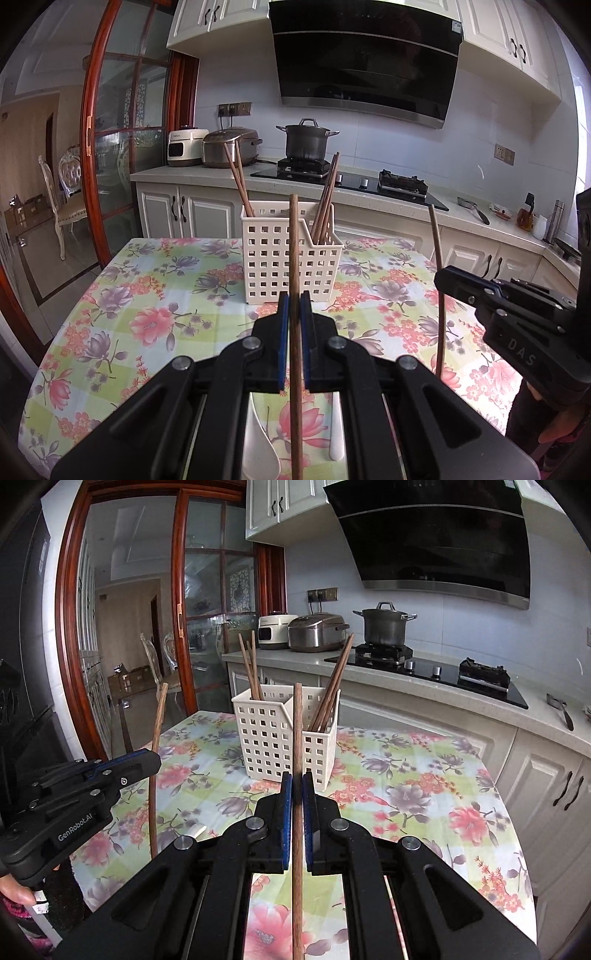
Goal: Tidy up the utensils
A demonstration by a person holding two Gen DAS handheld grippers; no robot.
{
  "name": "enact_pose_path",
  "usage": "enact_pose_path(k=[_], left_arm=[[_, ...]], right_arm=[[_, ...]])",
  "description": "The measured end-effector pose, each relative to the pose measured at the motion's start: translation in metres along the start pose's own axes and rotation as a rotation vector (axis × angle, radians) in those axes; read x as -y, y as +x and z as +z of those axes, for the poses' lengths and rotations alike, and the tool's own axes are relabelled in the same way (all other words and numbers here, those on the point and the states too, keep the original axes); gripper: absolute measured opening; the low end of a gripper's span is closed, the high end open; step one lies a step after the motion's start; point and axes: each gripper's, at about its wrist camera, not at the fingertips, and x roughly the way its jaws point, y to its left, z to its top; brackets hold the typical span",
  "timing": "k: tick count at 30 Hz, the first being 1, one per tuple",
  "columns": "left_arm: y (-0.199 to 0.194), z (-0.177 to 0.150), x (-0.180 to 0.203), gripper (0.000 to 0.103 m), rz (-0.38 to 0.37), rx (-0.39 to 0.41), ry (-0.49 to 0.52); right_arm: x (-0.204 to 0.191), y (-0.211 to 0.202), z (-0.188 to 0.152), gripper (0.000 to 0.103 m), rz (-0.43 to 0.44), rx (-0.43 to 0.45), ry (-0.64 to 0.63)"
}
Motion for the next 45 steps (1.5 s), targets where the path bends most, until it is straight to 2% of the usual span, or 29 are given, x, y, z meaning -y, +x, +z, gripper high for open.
enact_pose_path(k=[14, 23, 31, 37, 45], left_arm=[[-0.009, 0.008, 0.006, 0.006, -0.002, 0.041, 0.015], [-0.003, 0.031, 0.006, 0.006, 0.005, 0.073, 0.027], [0.008, 0.067, 0.001, 0.006, -0.002, 0.082, 0.036], [0.019, 0.107, -0.004, 0.006, -0.005, 0.091, 0.039], [0.017, 0.166, -0.006, 0.006, 0.014, 0.148, 0.057]], right_arm=[[-0.001, -0.009, 0.007, 0.005, -0.008, 0.051, 0.004], [-0.004, -0.007, 0.030, 0.005, -0.020, 0.095, -0.016], [-0.001, 0.012, 0.059, 0.005, -0.013, 0.115, -0.023], [0.008, 0.032, 0.094, 0.005, -0.012, 0.132, 0.003], [0.016, 0.059, 0.134, 0.005, -0.026, 0.140, 0.024]])
